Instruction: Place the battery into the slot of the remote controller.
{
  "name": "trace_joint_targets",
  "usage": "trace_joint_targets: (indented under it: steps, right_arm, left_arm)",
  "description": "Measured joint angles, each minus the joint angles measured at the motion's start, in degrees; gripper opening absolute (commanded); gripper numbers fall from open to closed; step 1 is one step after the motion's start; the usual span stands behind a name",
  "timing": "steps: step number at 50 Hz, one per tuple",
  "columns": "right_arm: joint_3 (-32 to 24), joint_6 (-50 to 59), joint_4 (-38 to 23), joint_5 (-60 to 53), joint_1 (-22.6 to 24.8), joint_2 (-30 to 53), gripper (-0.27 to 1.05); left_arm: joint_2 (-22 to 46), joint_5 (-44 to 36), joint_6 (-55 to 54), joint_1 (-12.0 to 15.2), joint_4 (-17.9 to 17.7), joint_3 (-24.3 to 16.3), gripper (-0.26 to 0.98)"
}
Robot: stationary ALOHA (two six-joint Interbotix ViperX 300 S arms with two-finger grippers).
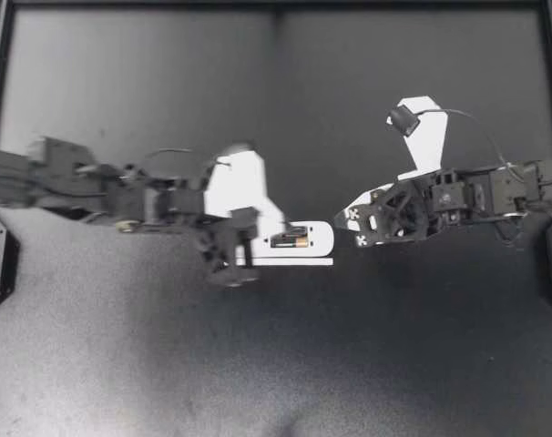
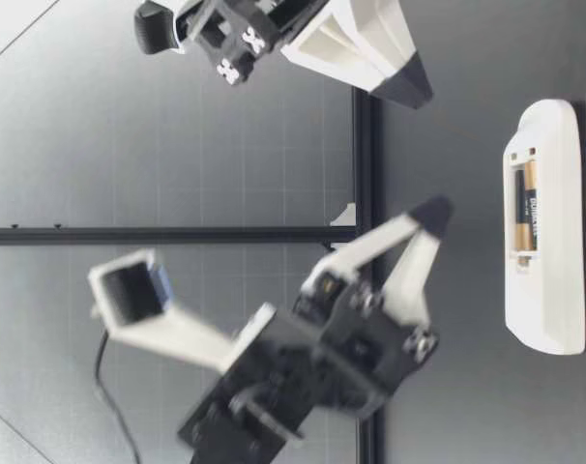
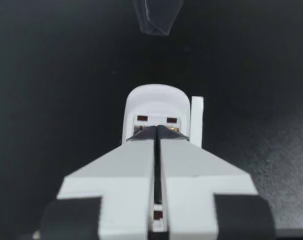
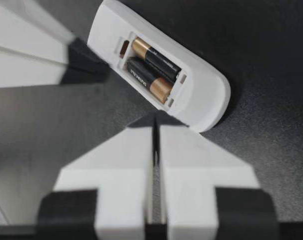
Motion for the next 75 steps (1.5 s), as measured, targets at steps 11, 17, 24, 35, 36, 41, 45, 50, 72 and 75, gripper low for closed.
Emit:
trace_joint_targets:
  steps: [11, 17, 24, 35, 36, 41, 45, 50, 72, 75]
  right_arm:
    - [0.5, -0.1, -0.6, 0.0, -0.1, 0.0, -0.14]
    - [0.5, 0.0, -1.0, 0.0, -0.1, 0.0, -0.14]
    - [0.5, -0.1, -1.0, 0.0, -0.1, 0.0, -0.14]
    - [0.5, -0.4, -1.8, 0.0, -0.1, -0.4, -0.14]
    - [0.5, -0.6, -2.3, 0.0, -0.1, -0.4, -0.14]
    - [0.2, -3.3, -7.4, 0.0, -0.1, -1.7, -0.14]
    - [-0.2, -6.7, -12.6, 0.0, -0.1, -3.1, -0.14]
    - [-1.1, -12.0, -19.2, 0.0, -0.2, -4.5, -0.14]
    - [-4.9, -26.8, -25.9, 0.2, -0.2, -5.2, -0.14]
    - [-5.2, -27.2, -25.9, 0.2, -0.1, -5.0, -0.14]
  left_arm:
    - [4.7, 2.8, -0.1, -0.2, -0.1, -3.8, -0.16]
    - [5.9, 3.2, -0.1, -0.4, -0.1, -4.0, -0.16]
    - [6.8, 2.9, -0.4, -0.4, -0.1, -4.0, -0.16]
    - [7.1, 2.8, -1.2, -0.1, -0.3, -4.1, -0.16]
    - [6.9, 2.8, -1.2, -0.1, -0.2, -3.9, -0.16]
    - [4.0, 3.3, -1.4, -0.2, -0.3, -1.8, -0.16]
    - [0.2, 2.9, -1.4, -0.4, -0.3, -0.3, -0.16]
    - [-5.4, 1.9, -1.5, -0.4, -0.3, 2.0, -0.16]
    - [-17.7, -2.0, -1.6, -0.5, -0.4, 9.4, -0.16]
    - [-17.8, -2.1, -1.6, -0.4, -0.4, 9.8, -0.16]
